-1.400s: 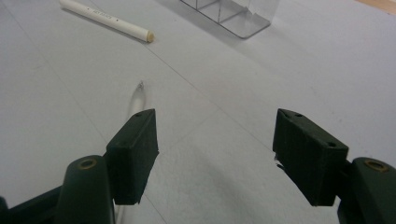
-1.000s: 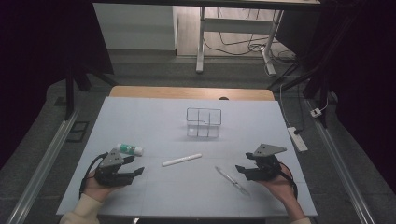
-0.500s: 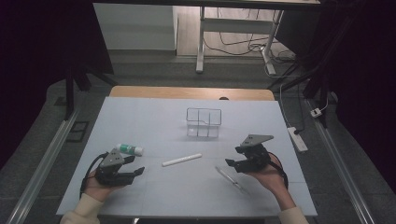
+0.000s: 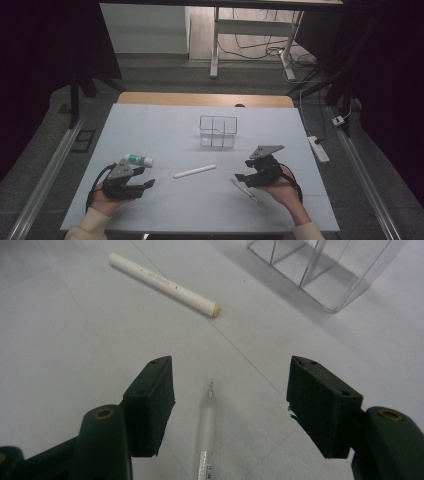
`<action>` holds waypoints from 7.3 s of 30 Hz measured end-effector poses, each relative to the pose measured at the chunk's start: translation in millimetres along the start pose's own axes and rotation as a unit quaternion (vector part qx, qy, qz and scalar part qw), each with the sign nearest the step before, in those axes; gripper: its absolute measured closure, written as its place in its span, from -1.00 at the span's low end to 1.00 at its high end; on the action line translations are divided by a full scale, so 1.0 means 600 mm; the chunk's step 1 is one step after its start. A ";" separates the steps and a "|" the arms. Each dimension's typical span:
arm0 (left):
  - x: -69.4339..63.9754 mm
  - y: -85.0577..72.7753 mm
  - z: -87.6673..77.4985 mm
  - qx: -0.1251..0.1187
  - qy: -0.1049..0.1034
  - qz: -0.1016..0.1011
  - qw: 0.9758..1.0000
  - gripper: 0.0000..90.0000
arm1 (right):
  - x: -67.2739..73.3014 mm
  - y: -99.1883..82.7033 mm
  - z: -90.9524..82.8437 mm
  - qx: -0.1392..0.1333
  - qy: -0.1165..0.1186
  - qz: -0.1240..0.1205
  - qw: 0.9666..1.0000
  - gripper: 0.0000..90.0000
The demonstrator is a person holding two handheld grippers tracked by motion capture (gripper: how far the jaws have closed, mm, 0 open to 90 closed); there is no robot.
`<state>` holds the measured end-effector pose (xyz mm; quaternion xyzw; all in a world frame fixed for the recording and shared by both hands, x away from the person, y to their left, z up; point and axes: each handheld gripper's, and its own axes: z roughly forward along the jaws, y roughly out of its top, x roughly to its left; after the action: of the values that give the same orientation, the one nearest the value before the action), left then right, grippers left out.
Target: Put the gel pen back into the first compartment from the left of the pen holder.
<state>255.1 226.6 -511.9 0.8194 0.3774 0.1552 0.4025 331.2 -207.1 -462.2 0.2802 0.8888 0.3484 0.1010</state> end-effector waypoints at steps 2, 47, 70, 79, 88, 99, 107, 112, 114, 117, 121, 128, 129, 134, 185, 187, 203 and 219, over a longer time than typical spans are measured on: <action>0.000 0.001 0.001 0.000 -0.001 0.001 1.000 -0.14 | 0.001 0.000 0.003 0.010 0.001 -0.002 1.000 -0.23; -0.003 0.006 0.009 0.010 -0.002 0.011 1.000 -0.15 | 0.033 -0.005 0.088 0.155 -0.024 -0.023 0.987 0.62; -0.003 0.006 0.009 0.011 -0.001 0.013 1.000 -0.15 | 0.023 0.000 0.066 0.114 0.000 -0.020 0.993 0.76; -0.002 0.005 0.008 0.011 0.000 0.011 1.000 -0.15 | 0.013 0.005 0.040 0.076 0.000 -0.018 0.997 0.77; -0.002 0.005 0.008 0.012 0.000 0.012 1.000 -0.15 | 0.004 0.010 0.013 0.035 -0.006 -0.010 0.999 0.77; -0.003 0.006 0.009 0.013 -0.001 0.014 1.000 -0.16 | -0.009 0.009 -0.009 -0.008 -0.012 0.021 1.000 0.76; -0.003 0.006 0.009 0.013 -0.001 0.015 1.000 -0.16 | -0.011 0.011 -0.019 -0.035 -0.016 0.026 0.999 0.76; -0.003 0.005 0.009 0.014 -0.002 0.015 1.000 -0.16 | -0.012 0.011 -0.026 -0.055 -0.024 0.028 0.998 0.76; -0.003 0.005 0.010 0.015 -0.002 0.015 1.000 -0.16 | -0.012 0.012 -0.028 -0.062 -0.024 0.028 0.997 0.76; -0.003 0.005 0.010 0.015 -0.002 0.015 1.000 -0.16 | -0.013 0.012 -0.030 -0.069 -0.023 0.028 0.997 0.76; -0.003 0.005 0.010 0.015 -0.002 0.015 1.000 -0.16 | -0.014 0.012 -0.030 -0.076 -0.026 0.030 0.996 0.76; -0.002 0.005 0.009 0.014 -0.002 0.014 1.000 -0.16 | -0.015 0.015 -0.034 -0.095 -0.035 0.034 0.994 0.76; -0.002 0.005 0.009 0.014 -0.002 0.015 1.000 -0.16 | -0.015 0.016 -0.034 -0.099 -0.036 0.034 0.994 0.76; -0.002 0.005 0.009 0.014 -0.002 0.014 1.000 -0.16 | -0.017 0.020 -0.034 -0.110 -0.039 0.034 0.993 0.76; 0.001 0.005 0.005 0.011 0.000 0.009 1.000 -0.16 | -0.031 0.079 -0.022 -0.201 -0.034 0.051 0.978 0.76; 0.001 0.005 0.006 0.012 0.000 0.010 1.000 -0.16 | -0.033 0.084 -0.020 -0.205 -0.034 0.056 0.977 0.76; 0.001 0.004 0.006 0.011 -0.001 0.008 1.000 -0.17 | -0.043 0.128 -0.017 -0.227 -0.036 0.063 0.971 0.76; 0.003 0.004 0.007 0.012 -0.002 0.008 1.000 -0.17 | -0.052 0.160 -0.007 -0.245 -0.030 0.069 0.967 0.76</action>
<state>259.5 224.8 -512.7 0.8274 0.3715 0.1524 0.3925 396.3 -169.2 -394.8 0.3181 0.7512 0.5531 0.1690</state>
